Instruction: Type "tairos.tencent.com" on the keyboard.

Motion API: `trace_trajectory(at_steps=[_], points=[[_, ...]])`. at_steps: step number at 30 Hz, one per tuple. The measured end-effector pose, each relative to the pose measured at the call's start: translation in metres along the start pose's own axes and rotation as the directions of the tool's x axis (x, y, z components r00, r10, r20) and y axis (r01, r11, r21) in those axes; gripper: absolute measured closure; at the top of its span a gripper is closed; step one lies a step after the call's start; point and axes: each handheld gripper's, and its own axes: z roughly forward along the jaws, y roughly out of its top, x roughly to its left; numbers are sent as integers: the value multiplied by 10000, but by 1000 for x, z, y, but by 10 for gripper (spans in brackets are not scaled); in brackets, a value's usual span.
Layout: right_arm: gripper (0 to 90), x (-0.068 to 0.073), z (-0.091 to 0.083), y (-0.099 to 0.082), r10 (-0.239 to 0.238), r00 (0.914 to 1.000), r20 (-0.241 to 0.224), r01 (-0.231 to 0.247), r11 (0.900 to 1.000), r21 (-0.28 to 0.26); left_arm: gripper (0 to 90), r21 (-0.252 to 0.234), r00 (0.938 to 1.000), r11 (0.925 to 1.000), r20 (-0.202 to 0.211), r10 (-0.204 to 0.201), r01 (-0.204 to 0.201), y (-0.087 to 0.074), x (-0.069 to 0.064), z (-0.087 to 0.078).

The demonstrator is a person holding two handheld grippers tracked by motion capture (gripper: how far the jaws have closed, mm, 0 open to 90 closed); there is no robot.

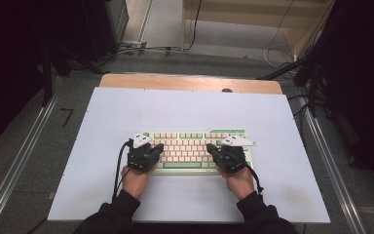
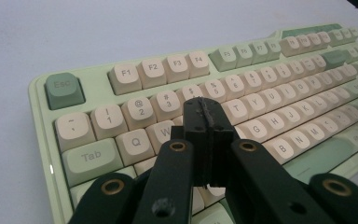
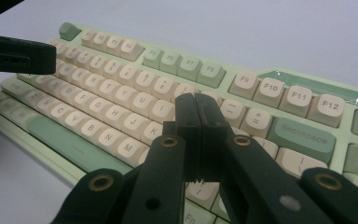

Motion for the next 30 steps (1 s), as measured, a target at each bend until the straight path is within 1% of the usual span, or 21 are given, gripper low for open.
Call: trace_trajectory(at_steps=[4, 6, 7, 8, 11, 12, 14, 17, 27, 30], points=[[862, -3, -2, 0, 28, 10000, 77, -28, 10000, -13, 900, -40, 10000, 10000, -40, -53, 53, 0, 2, -1], [820, -5, -2, -1, 57, 10000, 77, -57, 10000, -28, 900, -47, 10000, 10000, -44, -49, 48, 0, 2, -1], [777, -6, -3, -1, 63, 10000, 45, -63, 10000, -17, 881, -19, 10000, 10000, 11, -61, 61, 0, 3, -1], [767, -6, -3, -1, 69, 10000, 11, -69, 10000, 4, 836, 7, 10000, 10000, 43, -66, 66, 0, 3, -1], [720, -8, -3, -1, 71, 10000, 47, -71, 10000, -28, 817, -33, 9999, 10000, 95, -45, 45, 0, 3, -2], [706, -8, -4, -1, 94, 9999, 47, -94, 10000, -26, 796, -59, 9999, 10000, 124, -46, 47, 0, 3, -2], [649, -10, -4, -1, 80, 10000, 12, -80, 10000, -39, 747, -62, 9999, 10000, 139, -51, 52, 0, 3, -4], [583, -11, -6, -1, 60, 10000, -30, -60, 10000, -55, 655, -106, 10000, 9999, 36, -39, 39, 0, 3, -6], [460, -21, -14, -2, 68, 9998, 160, -64, 9997, -231, 500, -291, 9996, 9995, -285, -91, 83, -1, 9, -16], [415, -23, -18, -3, 125, 9997, 223, -119, 9996, -269, 470, -360, 9993, 9993, -363, -107, 94, -2, 10, -19]])
